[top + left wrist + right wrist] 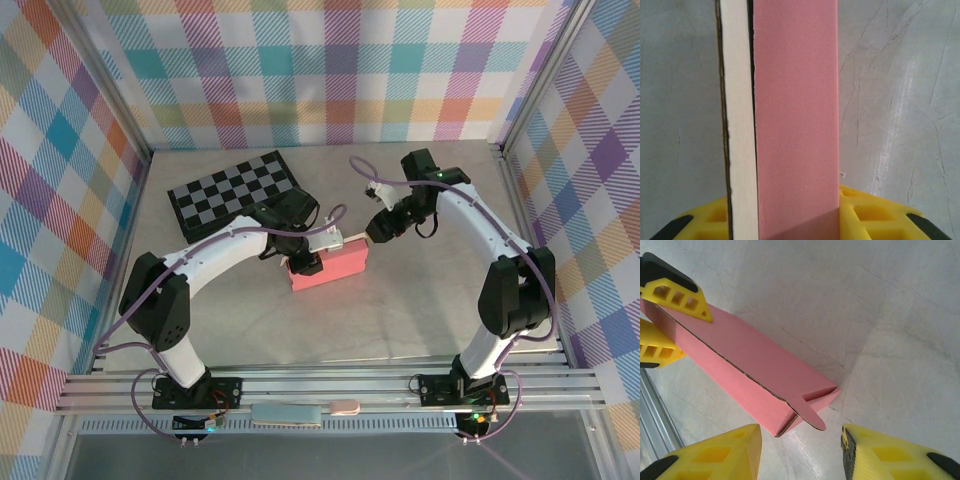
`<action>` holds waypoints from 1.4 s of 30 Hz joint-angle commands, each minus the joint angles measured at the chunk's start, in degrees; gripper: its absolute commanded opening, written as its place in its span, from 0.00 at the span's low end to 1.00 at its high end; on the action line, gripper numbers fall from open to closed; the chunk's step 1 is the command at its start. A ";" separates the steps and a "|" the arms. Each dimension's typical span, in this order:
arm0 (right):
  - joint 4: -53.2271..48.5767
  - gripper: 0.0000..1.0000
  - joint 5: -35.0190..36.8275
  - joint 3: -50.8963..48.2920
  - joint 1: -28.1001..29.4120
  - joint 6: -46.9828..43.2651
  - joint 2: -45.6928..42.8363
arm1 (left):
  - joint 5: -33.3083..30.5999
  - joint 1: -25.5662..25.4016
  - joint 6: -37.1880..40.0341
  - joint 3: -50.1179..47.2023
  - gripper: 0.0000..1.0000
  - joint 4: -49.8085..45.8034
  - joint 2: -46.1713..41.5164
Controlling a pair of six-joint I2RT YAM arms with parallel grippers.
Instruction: Fold the paper box
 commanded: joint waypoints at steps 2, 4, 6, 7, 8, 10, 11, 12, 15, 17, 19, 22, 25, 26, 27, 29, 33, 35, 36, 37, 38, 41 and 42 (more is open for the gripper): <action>-1.27 0.45 -3.33 1.13 0.44 -1.96 1.35 | 1.61 0.65 1.04 1.34 0.34 -1.67 1.28; -1.29 0.45 -2.85 1.60 0.50 -1.99 1.91 | 1.63 0.64 1.03 1.19 0.34 -1.73 1.16; -1.28 0.45 -2.76 1.63 0.53 -2.22 1.98 | 1.72 0.69 1.02 1.18 0.34 -1.75 1.21; -1.38 0.45 -2.76 1.59 0.57 -2.30 1.98 | 1.77 0.69 0.98 1.24 0.34 -1.84 1.23; -1.47 0.44 -2.82 1.41 0.57 -2.30 1.90 | 1.71 0.72 1.03 1.26 0.34 -1.84 1.21; -1.23 0.44 -2.58 1.01 0.66 -2.37 1.76 | 1.70 0.71 0.97 1.26 0.33 -1.83 1.21; -1.07 0.43 -2.65 0.92 0.71 -2.27 1.73 | 1.71 0.70 0.96 1.32 0.33 -1.84 1.22; -1.02 0.41 -2.74 1.05 0.82 -2.28 1.83 | 1.70 0.69 0.96 1.30 0.33 -1.84 1.28; -1.13 0.37 -2.46 1.29 1.29 -2.08 1.97 | 1.70 0.69 0.89 1.30 0.33 -1.84 1.32; -1.29 0.33 -1.92 1.32 1.49 -2.04 1.80 | 1.69 0.70 0.81 1.47 0.33 -1.83 1.42; -1.29 0.30 -1.16 1.19 1.62 -2.12 1.62 | 1.76 0.76 0.70 1.76 0.33 -1.89 1.55; -1.41 0.25 -0.34 1.35 1.66 -2.13 1.32 | 1.61 0.69 0.54 2.09 0.33 -1.92 1.77; -1.69 0.23 0.54 1.45 1.78 -1.99 1.14 | 1.71 0.69 0.43 2.30 0.33 -1.97 1.95; -1.88 0.22 0.90 1.46 1.80 -1.99 1.05 | 1.71 0.69 0.37 2.30 0.33 -1.93 1.97; -1.89 0.22 1.33 1.29 1.89 -1.97 0.87 | 1.66 0.69 0.34 2.39 0.33 -1.92 2.09; -1.85 0.20 2.14 0.93 2.01 -1.95 0.68 | 1.68 0.69 0.34 2.48 0.33 -1.93 2.18; -1.91 0.15 3.32 0.92 2.33 -1.58 0.44 | 1.85 0.69 0.27 2.71 0.32 -1.86 2.35; -1.90 0.12 3.99 1.21 2.67 -1.30 0.58 | 1.89 0.69 0.25 2.78 0.32 -1.86 2.48; -2.06 0.10 4.34 1.42 2.87 -1.17 0.71 | 1.80 0.69 0.17 2.77 0.32 -1.86 2.54; -2.24 0.08 4.70 1.64 3.05 -0.93 0.81 | 1.79 0.69 0.10 2.86 0.32 -1.84 2.54; -2.28 0.07 4.89 1.89 3.22 -0.74 0.77 | 1.84 0.69 0.03 2.90 0.32 -1.83 2.58; -2.55 0.02 5.51 2.37 3.87 0.03 0.78 | 1.71 0.71 -0.35 3.12 0.32 -1.75 2.76; -2.51 0.01 5.75 2.49 4.04 0.41 0.78 | 1.65 0.70 -0.52 3.19 0.32 -1.75 2.85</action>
